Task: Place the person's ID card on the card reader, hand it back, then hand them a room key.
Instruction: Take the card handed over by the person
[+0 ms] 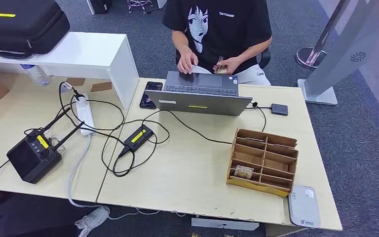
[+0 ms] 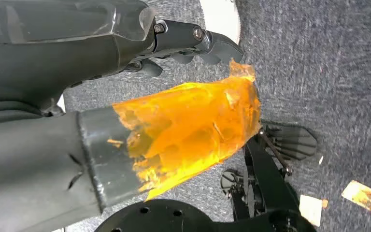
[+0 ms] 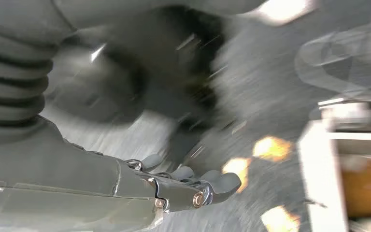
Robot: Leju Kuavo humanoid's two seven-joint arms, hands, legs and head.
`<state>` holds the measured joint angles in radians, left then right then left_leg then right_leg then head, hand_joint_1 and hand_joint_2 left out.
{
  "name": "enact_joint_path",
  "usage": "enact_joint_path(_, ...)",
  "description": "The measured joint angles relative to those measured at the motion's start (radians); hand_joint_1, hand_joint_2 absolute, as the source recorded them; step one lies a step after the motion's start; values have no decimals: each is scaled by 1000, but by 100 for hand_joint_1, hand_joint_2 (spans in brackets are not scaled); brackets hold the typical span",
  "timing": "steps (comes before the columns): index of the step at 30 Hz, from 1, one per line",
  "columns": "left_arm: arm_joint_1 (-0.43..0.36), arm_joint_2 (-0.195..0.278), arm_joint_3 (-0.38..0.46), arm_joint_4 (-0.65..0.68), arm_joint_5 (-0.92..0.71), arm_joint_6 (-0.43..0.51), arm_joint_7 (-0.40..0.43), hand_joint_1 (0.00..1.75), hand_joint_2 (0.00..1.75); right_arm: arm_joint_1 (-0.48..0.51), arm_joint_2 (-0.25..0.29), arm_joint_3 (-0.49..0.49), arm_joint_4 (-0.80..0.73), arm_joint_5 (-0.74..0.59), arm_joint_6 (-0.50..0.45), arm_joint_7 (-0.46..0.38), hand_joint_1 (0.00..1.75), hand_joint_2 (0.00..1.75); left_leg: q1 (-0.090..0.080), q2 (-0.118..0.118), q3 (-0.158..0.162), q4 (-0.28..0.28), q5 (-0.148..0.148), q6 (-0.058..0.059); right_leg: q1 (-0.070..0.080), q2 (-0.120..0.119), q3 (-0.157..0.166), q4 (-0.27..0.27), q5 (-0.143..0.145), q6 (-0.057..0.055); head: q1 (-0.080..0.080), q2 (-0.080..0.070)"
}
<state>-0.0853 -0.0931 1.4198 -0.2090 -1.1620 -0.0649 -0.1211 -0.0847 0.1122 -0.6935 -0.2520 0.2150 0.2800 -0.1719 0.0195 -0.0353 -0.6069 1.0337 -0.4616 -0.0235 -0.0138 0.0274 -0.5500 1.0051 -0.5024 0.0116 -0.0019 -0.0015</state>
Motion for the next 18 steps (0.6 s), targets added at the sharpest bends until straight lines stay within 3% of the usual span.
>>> enact_joint_path(11,-1,0,19,0,14,-13,30,0,0,-36,-4,-361,-43,-413,306,40,0,175,0,0,0,0,0,0,0,0,0,0,0,0,0,0)
enact_joint_path(18,-1,0,20,0,-10,-22,-2,0,0,-21,11,-473,-168,-593,405,109,0,175,0,0,0,0,0,0,0,0,0,0,0,0,0,0)
